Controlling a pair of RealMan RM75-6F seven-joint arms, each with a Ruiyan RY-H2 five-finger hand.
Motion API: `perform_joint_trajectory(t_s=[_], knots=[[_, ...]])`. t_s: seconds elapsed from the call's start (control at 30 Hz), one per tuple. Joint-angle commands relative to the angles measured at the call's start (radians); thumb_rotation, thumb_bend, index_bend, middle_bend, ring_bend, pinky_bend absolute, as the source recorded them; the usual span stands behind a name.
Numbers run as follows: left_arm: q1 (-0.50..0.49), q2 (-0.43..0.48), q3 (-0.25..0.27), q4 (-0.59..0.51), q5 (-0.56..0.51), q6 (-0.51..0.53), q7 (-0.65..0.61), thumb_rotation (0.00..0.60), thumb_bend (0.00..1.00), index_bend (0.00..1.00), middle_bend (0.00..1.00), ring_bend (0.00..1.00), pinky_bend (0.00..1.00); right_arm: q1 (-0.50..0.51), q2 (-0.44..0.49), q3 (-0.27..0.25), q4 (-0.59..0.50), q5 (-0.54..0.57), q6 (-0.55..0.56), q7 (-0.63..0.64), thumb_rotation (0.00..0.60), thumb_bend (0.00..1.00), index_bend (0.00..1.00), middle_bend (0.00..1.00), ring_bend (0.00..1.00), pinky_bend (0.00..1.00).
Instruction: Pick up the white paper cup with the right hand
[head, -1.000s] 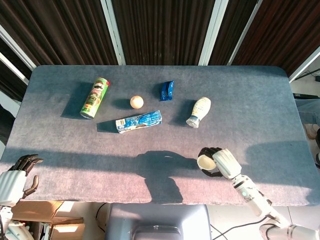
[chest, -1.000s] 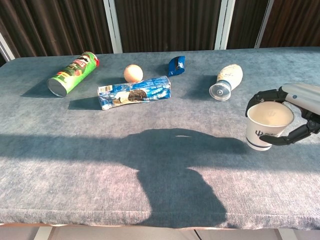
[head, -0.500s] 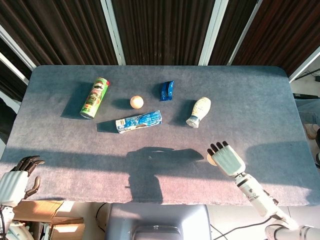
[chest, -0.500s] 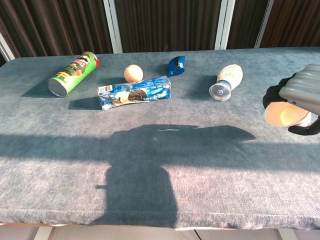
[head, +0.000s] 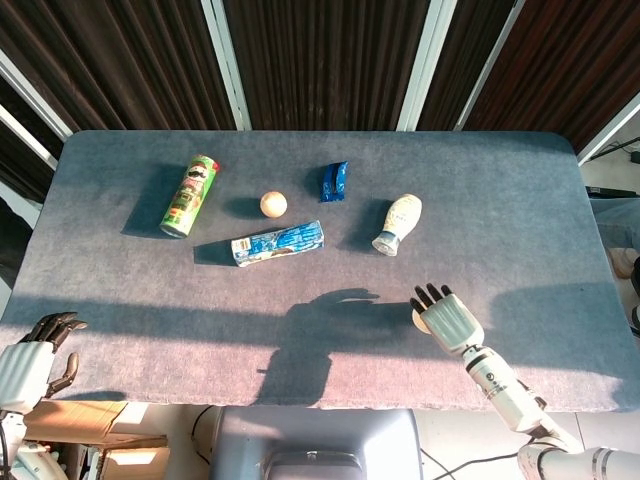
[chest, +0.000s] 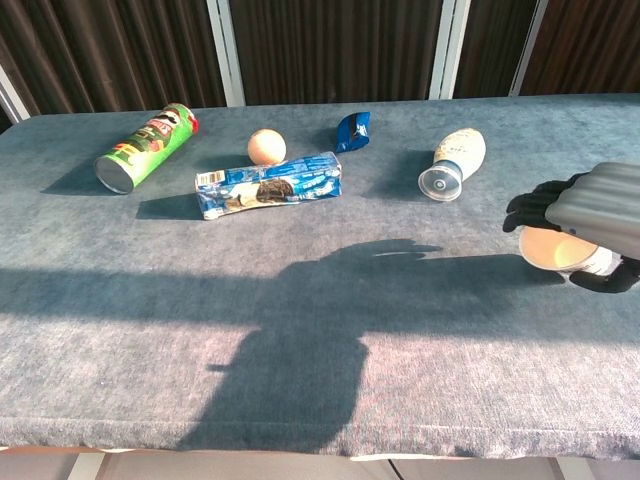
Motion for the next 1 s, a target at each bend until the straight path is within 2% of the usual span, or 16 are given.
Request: perform_joint_trajectory(t_s=[0.03, 0.13, 0.23, 0.4, 0.57, 0.63, 0.7, 0.77, 0.87, 1.0], knots=[[0.000, 0.000, 0.001, 0.000, 0.001, -0.001, 0.000, 0.600, 0.55, 0.28, 0.16, 0.13, 0.38, 0.001, -0.010, -0.007, 0.022, -0.025, 0.012, 0.054, 0.600, 0.45, 0.16, 0.10, 0.08, 0.33], [-0.001, 0.001, 0.002, -0.002, 0.002, -0.003, 0.001, 0.600, 0.55, 0.28, 0.16, 0.13, 0.39, 0.001, -0.015, -0.013, 0.040, -0.046, 0.021, 0.100, 0.600, 0.40, 0.07, 0.03, 0.03, 0.30], [-0.001, 0.002, 0.003, -0.003, 0.003, -0.003, 0.002, 0.600, 0.55, 0.29, 0.17, 0.13, 0.39, 0.002, -0.019, -0.018, 0.060, -0.065, 0.025, 0.153, 0.600, 0.37, 0.01, 0.00, 0.01, 0.28], [-0.002, 0.001, 0.002, -0.004, 0.001, -0.005, 0.004, 0.600, 0.55, 0.29, 0.17, 0.13, 0.39, -0.003, -0.024, -0.022, 0.095, -0.100, 0.048, 0.251, 0.600, 0.33, 0.00, 0.00, 0.00, 0.26], [-0.002, 0.001, 0.003, -0.003, 0.002, -0.005, 0.005, 0.600, 0.55, 0.29, 0.17, 0.13, 0.39, 0.008, -0.003, -0.026, 0.114, -0.100, 0.015, 0.336, 0.600, 0.33, 0.01, 0.02, 0.02, 0.28], [-0.002, 0.001, 0.003, -0.004, 0.002, -0.005, 0.006, 0.600, 0.55, 0.29, 0.17, 0.13, 0.39, 0.011, -0.010, -0.027, 0.142, -0.112, 0.015, 0.368, 0.600, 0.33, 0.06, 0.10, 0.08, 0.33], [-0.002, 0.000, 0.003, -0.004, 0.002, -0.005, 0.008, 0.600, 0.55, 0.29, 0.17, 0.13, 0.39, 0.015, -0.018, -0.029, 0.167, -0.121, 0.012, 0.399, 0.600, 0.33, 0.18, 0.21, 0.16, 0.39], [-0.003, 0.000, 0.003, -0.004, 0.001, -0.008, 0.010, 0.600, 0.55, 0.29, 0.17, 0.13, 0.39, 0.019, -0.023, -0.031, 0.186, -0.123, 0.002, 0.421, 0.600, 0.33, 0.28, 0.27, 0.22, 0.44], [-0.003, 0.000, 0.004, -0.005, -0.001, -0.009, 0.013, 0.600, 0.55, 0.29, 0.17, 0.13, 0.39, 0.025, -0.035, -0.029, 0.209, -0.125, -0.003, 0.445, 0.600, 0.33, 0.38, 0.32, 0.30, 0.51], [-0.003, 0.000, 0.003, -0.006, -0.002, -0.009, 0.013, 0.600, 0.55, 0.29, 0.17, 0.13, 0.39, 0.030, -0.052, -0.029, 0.241, -0.130, -0.006, 0.462, 0.600, 0.37, 0.43, 0.36, 0.34, 0.55]])
